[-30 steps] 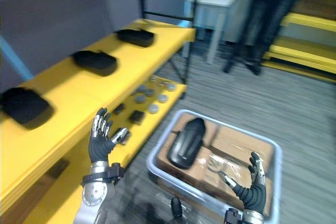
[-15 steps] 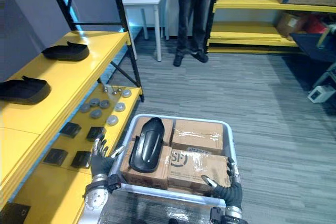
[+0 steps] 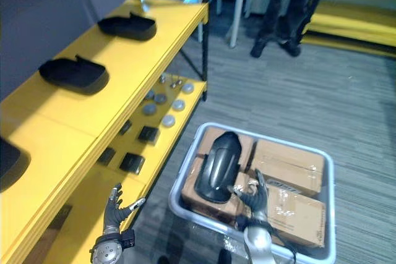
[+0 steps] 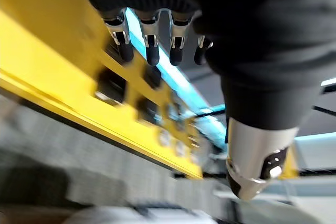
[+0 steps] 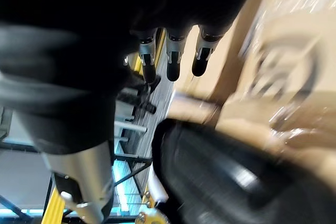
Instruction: Walk over and take plastic housings, then place them on the shelf
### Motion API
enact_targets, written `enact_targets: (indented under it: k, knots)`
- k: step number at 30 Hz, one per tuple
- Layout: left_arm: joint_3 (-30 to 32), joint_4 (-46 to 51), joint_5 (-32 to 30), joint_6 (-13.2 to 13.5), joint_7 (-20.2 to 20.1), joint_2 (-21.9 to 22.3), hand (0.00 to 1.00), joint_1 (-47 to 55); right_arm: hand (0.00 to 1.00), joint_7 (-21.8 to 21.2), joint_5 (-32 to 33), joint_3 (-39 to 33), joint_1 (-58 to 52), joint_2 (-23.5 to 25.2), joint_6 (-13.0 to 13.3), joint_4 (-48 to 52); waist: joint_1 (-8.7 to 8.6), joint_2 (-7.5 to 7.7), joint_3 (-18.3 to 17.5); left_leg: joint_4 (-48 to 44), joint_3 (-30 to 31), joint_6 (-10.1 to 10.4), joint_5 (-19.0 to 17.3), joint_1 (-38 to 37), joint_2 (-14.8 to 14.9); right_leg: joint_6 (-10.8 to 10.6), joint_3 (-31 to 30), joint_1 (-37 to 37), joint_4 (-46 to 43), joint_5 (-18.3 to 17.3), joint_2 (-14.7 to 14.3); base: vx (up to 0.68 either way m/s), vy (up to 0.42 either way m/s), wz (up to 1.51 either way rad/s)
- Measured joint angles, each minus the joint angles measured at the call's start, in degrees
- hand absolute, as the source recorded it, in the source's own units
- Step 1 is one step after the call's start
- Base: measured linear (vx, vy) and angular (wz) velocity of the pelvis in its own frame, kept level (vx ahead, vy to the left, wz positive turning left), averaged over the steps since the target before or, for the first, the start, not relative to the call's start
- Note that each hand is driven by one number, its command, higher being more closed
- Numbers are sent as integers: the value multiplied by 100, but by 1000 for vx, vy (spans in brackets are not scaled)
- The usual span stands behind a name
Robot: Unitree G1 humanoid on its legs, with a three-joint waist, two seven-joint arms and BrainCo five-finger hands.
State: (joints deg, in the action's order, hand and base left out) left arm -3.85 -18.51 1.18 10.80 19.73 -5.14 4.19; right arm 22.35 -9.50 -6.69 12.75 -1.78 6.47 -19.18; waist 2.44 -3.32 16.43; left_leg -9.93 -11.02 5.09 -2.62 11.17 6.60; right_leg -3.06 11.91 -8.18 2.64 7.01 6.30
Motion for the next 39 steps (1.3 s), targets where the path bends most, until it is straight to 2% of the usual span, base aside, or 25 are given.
enact_targets:
  k: [2,3,5,10,17,21,29,30,34,37,39]
  knots:
    - [-44,-212,198,22,-27,-54,0,-115,0,263,-176,-25,816,-59,-187,-323,67,14,279,-49,12,-75,0,193,-46,-35,0,-165,-2,63,46,-48,79,3]
    - [-60,-297,226,30,-36,-58,0,-150,0,315,-216,-42,976,-86,-200,-399,93,11,308,-55,13,-113,-4,267,-51,-38,-3,-233,-2,80,52,-30,54,-1]
    - [-213,-532,334,47,-115,-83,0,-307,0,481,-324,-247,1629,-224,-334,-629,153,22,587,-150,17,-140,-3,434,-61,-39,-9,-354,-8,134,71,-18,41,0]
    - [-213,-1060,656,136,-189,-103,0,-538,0,695,-570,-291,2315,-667,-477,-717,177,26,817,-310,22,-176,-25,782,-51,-58,-36,-641,-27,201,74,-6,15,-1]
    - [-213,-1626,770,155,-239,-93,0,-797,0,1068,-1187,-421,2340,-685,-782,-732,180,14,931,-539,50,-279,-108,1057,-28,-58,-52,-855,-137,200,60,-10,20,0]
    - [-213,-1696,771,156,-239,-92,0,-872,0,1204,-1254,-491,2351,-702,-794,-762,180,10,943,-598,81,-280,-111,1208,-26,-57,-52,-1006,-203,200,61,-6,7,1]
    - [-210,-2048,896,174,-234,-94,0,-1110,0,1025,-844,-675,2801,-950,-793,-2407,203,-7,977,-662,159,-295,-97,1489,-42,-28,-34,-1235,-216,221,39,0,0,0]
    - [-211,-2065,920,175,-233,-95,0,-1115,100,1027,-779,-681,2888,-991,-774,-2548,199,-8,978,-662,161,-295,-97,1495,-45,-28,-35,-1240,-215,221,40,0,0,0]
    - [-221,-2112,1105,207,-231,-93,0,-1167,100,1043,-369,-851,3886,-1585,-738,-3868,221,-28,989,-704,219,-298,-96,1593,-54,-6,-2,-1290,-211,239,42,-4,10,4]
    - [-218,-2234,1158,204,-231,-100,0,-1330,100,979,-93,-860,4146,-2083,-739,-4286,274,-108,1029,-750,334,-302,-94,1694,-60,-5,91,-1297,-211,240,38,-13,12,16]
    - [-216,-2251,1190,201,-231,-100,0,-1366,100,953,21,-860,4194,-2224,-739,-4329,276,-130,1040,-782,372,-314,-83,1724,-58,-5,127,-1300,-210,240,31,7,6,10]
